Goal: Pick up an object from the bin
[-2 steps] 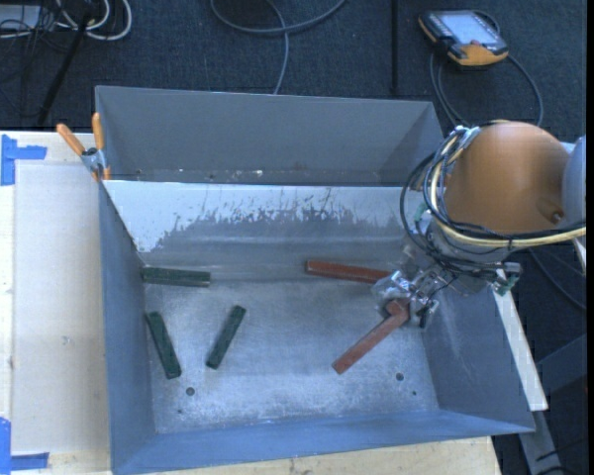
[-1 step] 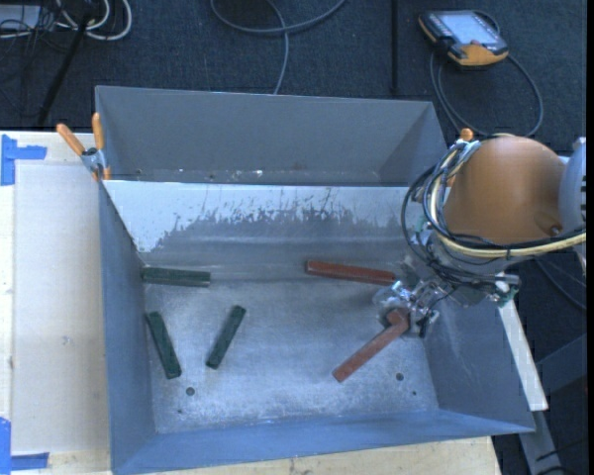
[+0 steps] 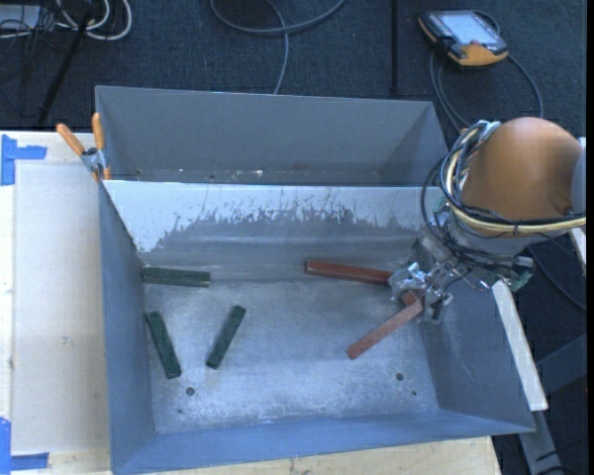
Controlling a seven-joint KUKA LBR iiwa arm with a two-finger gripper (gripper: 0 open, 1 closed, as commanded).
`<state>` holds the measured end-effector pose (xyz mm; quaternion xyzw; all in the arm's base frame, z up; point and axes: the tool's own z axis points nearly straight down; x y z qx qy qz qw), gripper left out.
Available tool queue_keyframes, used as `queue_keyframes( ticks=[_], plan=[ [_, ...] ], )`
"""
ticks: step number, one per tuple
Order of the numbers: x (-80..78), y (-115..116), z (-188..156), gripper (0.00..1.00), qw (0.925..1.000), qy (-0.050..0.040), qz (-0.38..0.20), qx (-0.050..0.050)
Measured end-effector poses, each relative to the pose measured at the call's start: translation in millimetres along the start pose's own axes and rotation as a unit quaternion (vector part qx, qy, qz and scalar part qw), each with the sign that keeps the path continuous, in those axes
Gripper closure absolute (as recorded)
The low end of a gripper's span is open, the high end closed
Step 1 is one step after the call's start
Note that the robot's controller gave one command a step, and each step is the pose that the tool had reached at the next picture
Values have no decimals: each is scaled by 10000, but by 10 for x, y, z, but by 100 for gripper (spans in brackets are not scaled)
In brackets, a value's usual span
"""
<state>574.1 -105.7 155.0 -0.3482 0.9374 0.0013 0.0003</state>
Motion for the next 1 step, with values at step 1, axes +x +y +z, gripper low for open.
queue_keyframes(
  ticks=[1],
  plan=[
    [215,64,34,100,10000,-1,89,6]
  ],
)
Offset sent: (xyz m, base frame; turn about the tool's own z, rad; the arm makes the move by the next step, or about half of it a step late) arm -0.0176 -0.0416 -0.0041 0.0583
